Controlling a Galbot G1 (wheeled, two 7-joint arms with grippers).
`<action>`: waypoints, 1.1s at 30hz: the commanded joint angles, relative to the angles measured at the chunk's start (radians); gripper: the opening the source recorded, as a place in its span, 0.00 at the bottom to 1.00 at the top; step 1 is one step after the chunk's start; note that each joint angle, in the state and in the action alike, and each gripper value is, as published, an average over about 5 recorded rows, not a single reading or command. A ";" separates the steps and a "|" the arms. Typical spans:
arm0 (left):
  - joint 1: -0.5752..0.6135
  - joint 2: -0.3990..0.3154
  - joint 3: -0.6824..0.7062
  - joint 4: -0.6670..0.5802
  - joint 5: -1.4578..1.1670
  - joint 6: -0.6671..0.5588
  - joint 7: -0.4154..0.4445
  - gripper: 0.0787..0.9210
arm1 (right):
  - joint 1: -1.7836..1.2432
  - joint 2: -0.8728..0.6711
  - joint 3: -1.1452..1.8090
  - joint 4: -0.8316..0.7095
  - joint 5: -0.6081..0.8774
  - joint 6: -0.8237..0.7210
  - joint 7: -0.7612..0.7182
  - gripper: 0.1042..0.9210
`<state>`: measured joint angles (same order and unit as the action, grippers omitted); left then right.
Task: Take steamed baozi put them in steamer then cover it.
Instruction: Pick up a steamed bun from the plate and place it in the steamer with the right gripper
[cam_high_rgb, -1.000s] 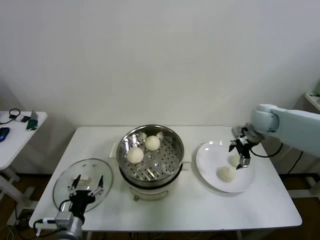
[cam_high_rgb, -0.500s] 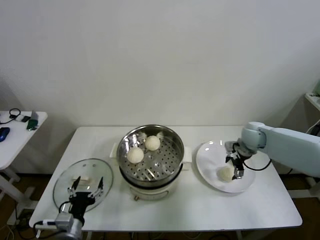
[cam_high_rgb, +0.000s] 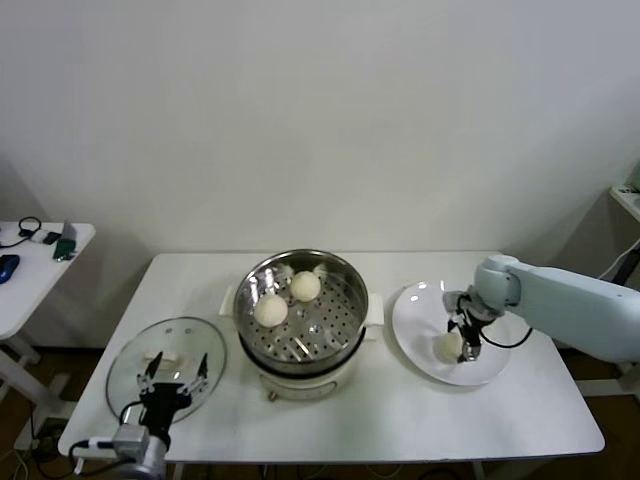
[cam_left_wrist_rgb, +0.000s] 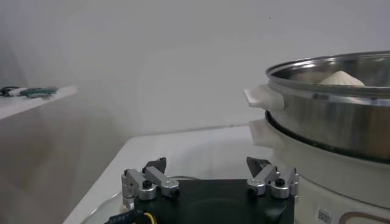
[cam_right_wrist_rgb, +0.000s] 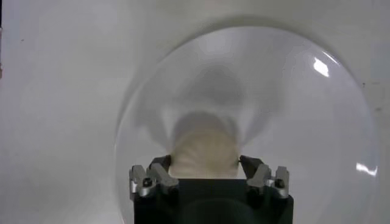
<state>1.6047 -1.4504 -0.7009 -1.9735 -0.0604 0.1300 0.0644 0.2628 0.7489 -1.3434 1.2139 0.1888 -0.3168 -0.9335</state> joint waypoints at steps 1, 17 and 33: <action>-0.002 0.002 -0.001 0.003 -0.003 -0.002 -0.001 0.88 | 0.004 0.003 0.004 -0.016 -0.008 0.006 -0.013 0.72; -0.011 0.000 0.000 -0.003 0.008 0.005 -0.001 0.88 | 0.751 0.130 -0.252 0.190 0.094 0.344 -0.131 0.62; 0.001 0.000 -0.015 -0.019 0.006 0.004 -0.001 0.88 | 0.780 0.472 -0.139 0.540 0.004 0.535 -0.047 0.62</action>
<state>1.5985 -1.4543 -0.7078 -1.9898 -0.0499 0.1379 0.0642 0.9861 1.0305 -1.4900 1.5375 0.2590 0.1077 -1.0264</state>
